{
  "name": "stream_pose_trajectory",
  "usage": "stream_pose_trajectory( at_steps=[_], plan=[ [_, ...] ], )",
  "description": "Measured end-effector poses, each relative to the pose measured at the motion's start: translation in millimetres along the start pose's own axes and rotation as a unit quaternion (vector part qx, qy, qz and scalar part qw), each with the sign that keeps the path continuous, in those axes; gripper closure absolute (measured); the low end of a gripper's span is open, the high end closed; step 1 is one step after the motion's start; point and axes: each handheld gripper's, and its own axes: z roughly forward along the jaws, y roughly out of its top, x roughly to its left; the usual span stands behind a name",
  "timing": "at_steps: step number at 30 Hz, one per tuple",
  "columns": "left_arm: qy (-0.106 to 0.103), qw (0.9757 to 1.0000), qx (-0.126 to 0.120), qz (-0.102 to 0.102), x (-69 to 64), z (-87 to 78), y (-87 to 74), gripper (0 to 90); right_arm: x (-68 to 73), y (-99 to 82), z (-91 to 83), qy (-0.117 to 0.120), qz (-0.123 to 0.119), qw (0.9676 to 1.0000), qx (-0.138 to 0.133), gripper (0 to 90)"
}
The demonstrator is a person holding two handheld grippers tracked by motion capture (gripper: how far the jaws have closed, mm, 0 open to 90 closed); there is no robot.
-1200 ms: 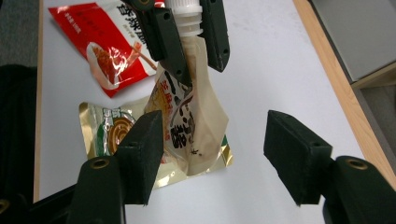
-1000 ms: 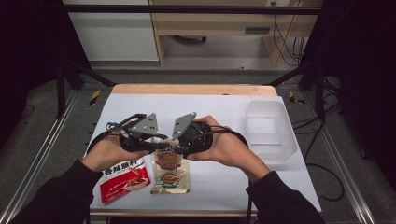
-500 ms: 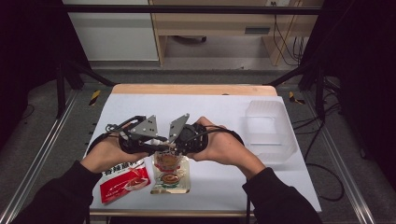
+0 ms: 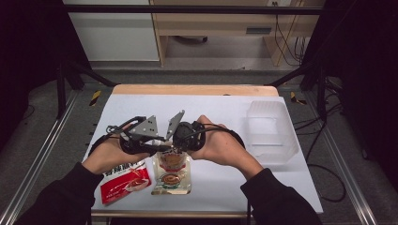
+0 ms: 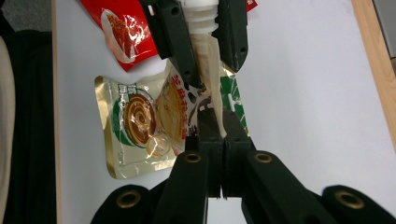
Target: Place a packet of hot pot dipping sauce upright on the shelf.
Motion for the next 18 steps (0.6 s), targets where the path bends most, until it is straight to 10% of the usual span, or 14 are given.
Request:
stream_pose_trajectory(
  at_steps=[18],
  plan=[
    [0.010,0.9992,-0.038,-0.008,-4.8,4.7,-2.8,24.1,-2.7,2.0,-4.8,0.002,0.013,0.9999,0.004,90.0]
  ],
)
